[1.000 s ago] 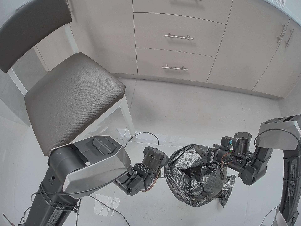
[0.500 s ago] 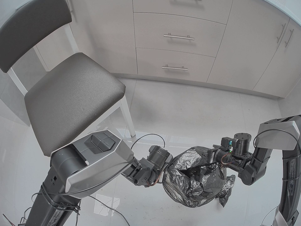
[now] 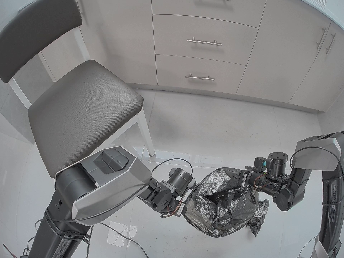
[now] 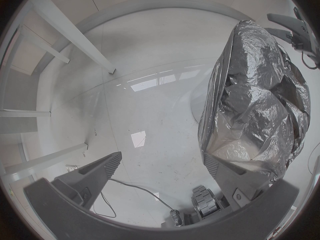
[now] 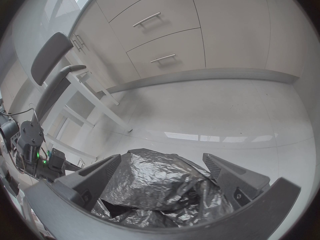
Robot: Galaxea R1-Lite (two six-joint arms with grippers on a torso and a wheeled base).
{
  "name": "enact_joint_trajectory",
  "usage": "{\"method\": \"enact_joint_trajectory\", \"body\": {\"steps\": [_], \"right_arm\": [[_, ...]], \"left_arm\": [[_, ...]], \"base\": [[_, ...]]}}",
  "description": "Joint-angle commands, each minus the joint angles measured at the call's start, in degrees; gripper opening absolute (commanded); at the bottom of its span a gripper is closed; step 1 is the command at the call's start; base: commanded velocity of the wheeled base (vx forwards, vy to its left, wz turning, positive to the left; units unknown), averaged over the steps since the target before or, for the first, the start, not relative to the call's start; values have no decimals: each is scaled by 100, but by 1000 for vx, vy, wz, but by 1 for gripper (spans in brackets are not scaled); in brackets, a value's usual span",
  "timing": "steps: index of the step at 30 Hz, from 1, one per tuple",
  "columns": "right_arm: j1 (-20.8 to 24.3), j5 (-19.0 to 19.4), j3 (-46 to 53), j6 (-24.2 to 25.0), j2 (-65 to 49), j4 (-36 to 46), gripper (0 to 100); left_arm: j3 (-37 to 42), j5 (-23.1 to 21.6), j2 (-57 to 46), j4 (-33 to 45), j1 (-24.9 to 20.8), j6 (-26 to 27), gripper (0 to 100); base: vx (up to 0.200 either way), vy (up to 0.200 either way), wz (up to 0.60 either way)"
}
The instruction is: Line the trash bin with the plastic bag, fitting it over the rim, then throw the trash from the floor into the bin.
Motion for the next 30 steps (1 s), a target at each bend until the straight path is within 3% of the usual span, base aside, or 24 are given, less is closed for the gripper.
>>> {"method": "enact_joint_trajectory", "body": {"steps": [1,5,9,12,17,23,30], "right_arm": [[-56,-25,104,-5,-110,11,100],[-205,-34,455,-32,-304,38,100],[-469,-140,1053,-49,-462,-41,100],[-574,-140,1325,-49,-497,-129,100],[-583,-166,1598,-49,-260,-384,100],[-662,-562,1932,-58,452,-832,100],[-715,-562,2020,-49,839,-832,100]], "left_arm": [[89,-58,-54,-31,1,-36,100],[344,-146,-115,-550,18,-98,100],[968,-217,-80,-2457,62,-475,100],[1346,-392,-63,-3310,71,-467,100],[1434,-436,-71,-3494,106,-475,100],[1443,-436,-71,-3476,115,-458,100],[1443,-436,-71,-3459,115,-458,100]], "base": [[0,0,0],[0,0,0],[0,0,0],[0,0,0],[0,0,0],[0,0,0],[0,0,0]]}}
